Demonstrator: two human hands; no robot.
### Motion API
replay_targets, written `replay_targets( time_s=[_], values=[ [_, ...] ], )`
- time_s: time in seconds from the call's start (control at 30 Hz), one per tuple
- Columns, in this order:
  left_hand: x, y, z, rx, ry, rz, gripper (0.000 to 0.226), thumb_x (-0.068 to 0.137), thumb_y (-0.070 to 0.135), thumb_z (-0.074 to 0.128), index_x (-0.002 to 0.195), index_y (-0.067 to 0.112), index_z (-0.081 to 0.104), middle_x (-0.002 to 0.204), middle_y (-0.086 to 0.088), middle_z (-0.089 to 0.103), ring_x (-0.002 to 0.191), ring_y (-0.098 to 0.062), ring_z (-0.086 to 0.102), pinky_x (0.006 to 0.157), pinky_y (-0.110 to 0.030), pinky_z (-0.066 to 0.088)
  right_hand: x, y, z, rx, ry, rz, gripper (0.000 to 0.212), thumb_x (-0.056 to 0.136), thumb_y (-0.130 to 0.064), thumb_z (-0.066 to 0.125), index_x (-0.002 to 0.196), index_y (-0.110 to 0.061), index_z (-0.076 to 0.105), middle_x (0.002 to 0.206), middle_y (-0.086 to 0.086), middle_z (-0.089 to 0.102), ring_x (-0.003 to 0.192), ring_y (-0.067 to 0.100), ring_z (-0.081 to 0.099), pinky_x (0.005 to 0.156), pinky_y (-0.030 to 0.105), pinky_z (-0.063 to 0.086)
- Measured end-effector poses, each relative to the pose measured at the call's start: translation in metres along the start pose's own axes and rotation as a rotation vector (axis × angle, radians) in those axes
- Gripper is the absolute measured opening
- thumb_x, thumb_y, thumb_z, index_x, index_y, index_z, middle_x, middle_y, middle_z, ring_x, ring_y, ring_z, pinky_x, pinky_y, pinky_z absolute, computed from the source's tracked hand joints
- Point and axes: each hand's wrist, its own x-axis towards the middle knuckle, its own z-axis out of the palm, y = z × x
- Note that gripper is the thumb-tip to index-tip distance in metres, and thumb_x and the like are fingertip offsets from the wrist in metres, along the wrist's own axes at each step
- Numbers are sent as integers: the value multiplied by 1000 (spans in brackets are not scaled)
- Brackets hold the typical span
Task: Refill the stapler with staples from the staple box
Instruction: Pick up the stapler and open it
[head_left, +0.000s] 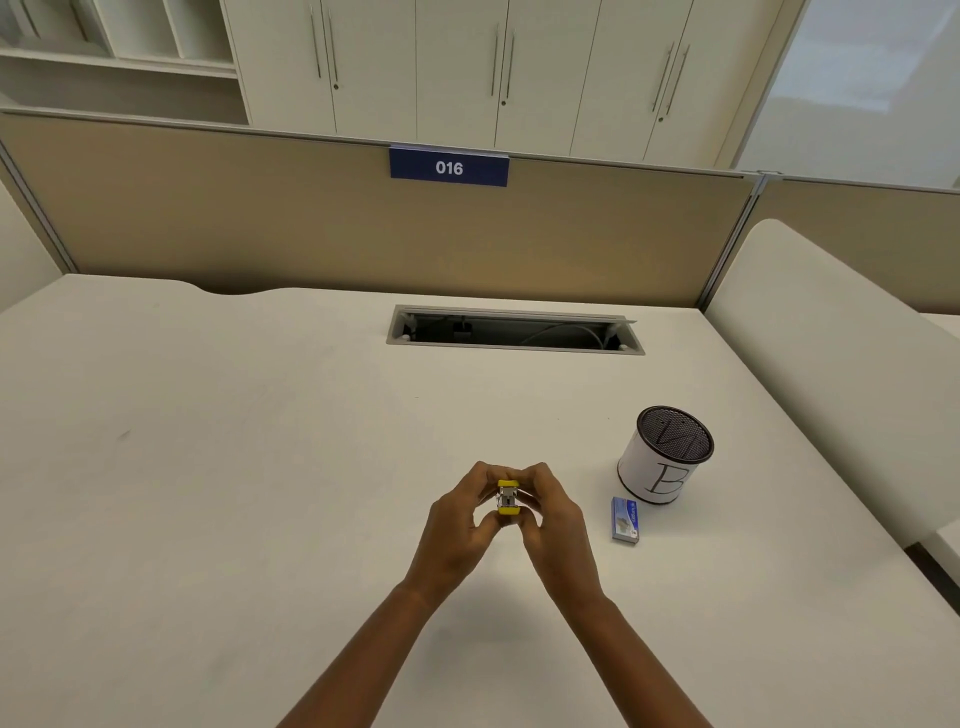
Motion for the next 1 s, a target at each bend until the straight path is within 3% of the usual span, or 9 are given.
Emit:
replay_targets(
  time_s=[0.23, 0.3, 0.4, 0.53, 0.63, 0.8, 0.9, 1.0],
  values=[
    [-1, 1, -1, -47, -25, 10, 40, 82, 4, 57, 100, 38, 50, 101, 21, 62, 99, 4, 62, 93, -8, 45, -1, -4, -1, -124, 20, -81, 25, 83, 10, 52, 101, -7, 56, 99, 5, 67, 86, 9, 61, 74, -10, 35],
    [-2, 0, -2, -72, -25, 5, 38, 81, 4, 55, 101, 36, 51, 102, 20, 62, 100, 3, 62, 94, -13, 47, -2, -5, -1, -144, 15, -94, 24, 84, 7, 52, 102, -8, 56, 100, 7, 68, 88, 17, 65, 73, -5, 40],
    [-2, -2, -1, -128, -29, -29, 34, 81, 2, 55, 99, 31, 52, 100, 16, 65, 99, -2, 64, 92, -21, 52, -3, -7, 0, -160, 0, -95, 24, 86, 4, 52, 105, -9, 56, 102, 8, 68, 90, 22, 67, 76, 16, 48],
    [1, -6, -5, -307, -22, -244, 22, 85, -1, 59, 94, 19, 56, 98, -1, 67, 97, -20, 68, 89, -38, 54, 2, -7, -1, -110, -98, 8, 31, 86, -2, 56, 113, -15, 53, 107, 2, 67, 96, 14, 63, 80, 13, 44],
    [3, -8, -6, -508, 9, -441, 15, 91, 11, 52, 102, 18, 60, 102, -8, 69, 96, -23, 68, 79, -27, 57, 5, -9, -2, 62, -111, 155, 32, 85, -15, 62, 116, -17, 54, 98, -5, 64, 85, 5, 61, 71, 6, 45],
    [9, -7, -5, -962, 182, -652, 27, 99, 15, 34, 103, 4, 58, 95, -11, 65, 82, -21, 70, 74, -26, 60, 8, -12, -6, 434, -158, 434, 18, 86, -22, 61, 104, -22, 62, 110, 0, 65, 91, 13, 64, 73, 24, 54],
    [10, -5, -4, -1063, 186, -722, 25, 97, 11, 36, 94, 1, 58, 95, -14, 63, 85, -27, 67, 74, -30, 58, 9, -13, -6, 422, -147, 455, 18, 86, -17, 61, 103, -20, 61, 108, 4, 62, 86, 14, 63, 67, 21, 54],
    [11, -3, -2, -1132, 185, -781, 21, 94, 9, 37, 101, -2, 54, 108, -22, 59, 100, -38, 60, 76, -32, 57, 8, -13, -5, 374, -116, 456, 23, 85, -14, 61, 108, -14, 60, 111, 9, 60, 87, 18, 62, 65, 19, 54]
  ],
)
